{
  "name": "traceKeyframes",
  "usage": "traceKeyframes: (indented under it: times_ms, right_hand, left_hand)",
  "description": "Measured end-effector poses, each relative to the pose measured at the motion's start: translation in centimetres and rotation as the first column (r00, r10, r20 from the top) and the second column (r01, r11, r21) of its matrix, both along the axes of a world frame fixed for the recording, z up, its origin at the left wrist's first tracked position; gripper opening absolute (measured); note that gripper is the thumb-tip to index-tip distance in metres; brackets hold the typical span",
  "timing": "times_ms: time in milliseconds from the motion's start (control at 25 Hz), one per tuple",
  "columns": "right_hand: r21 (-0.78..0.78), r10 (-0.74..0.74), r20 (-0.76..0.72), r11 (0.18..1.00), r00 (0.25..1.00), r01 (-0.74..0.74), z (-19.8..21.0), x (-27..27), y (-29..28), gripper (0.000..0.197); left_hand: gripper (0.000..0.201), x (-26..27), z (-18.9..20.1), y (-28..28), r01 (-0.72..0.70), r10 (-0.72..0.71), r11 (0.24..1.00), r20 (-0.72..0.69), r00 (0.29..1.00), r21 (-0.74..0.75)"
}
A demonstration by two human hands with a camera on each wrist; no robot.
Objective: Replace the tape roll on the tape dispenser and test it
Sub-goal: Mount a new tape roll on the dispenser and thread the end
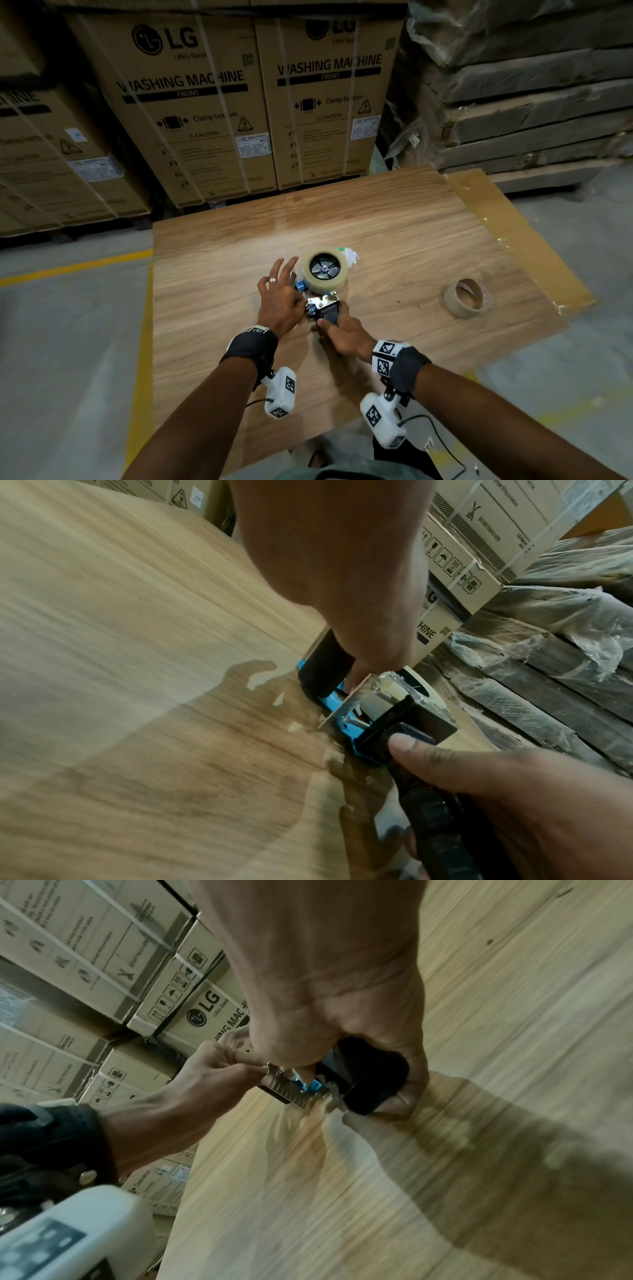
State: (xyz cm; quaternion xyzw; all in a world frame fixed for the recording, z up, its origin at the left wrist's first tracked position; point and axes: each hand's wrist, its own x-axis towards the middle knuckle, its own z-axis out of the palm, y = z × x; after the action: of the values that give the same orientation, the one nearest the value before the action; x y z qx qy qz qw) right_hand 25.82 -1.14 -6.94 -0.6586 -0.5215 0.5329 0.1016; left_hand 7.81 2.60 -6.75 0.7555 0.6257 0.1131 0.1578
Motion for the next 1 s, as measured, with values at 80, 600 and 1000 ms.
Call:
traceKeyframes:
  times_ms: [80, 600, 1000]
  right_hand:
    - [-0.006, 0.004, 0.004, 1.0, 1.0, -0.004, 0.3, 0.0, 0.0, 0.068]
    - [0.045, 0.023, 0.062, 0.999, 0.998, -0.026, -0.4, 0.1, -0.2, 0.055]
    - [0.035, 0.028, 0.04, 0.999, 0.999, -0.03, -0.7, 0.4, 0.2, 0.057]
  left_hand:
    - [0.009, -0.3, -0.2, -0.1, -0.007, 0.007, 1.0, 0.007, 1.0, 0.012]
    - [0.008, -2.3, -1.1, -2.9, -0.129, 0.127, 0.991, 0.122, 0.984, 0.016]
    - [0.005, -4.2, -2.0, -2.1, 0.024, -0.029, 0.999, 0.167, 0.986, 0.031]
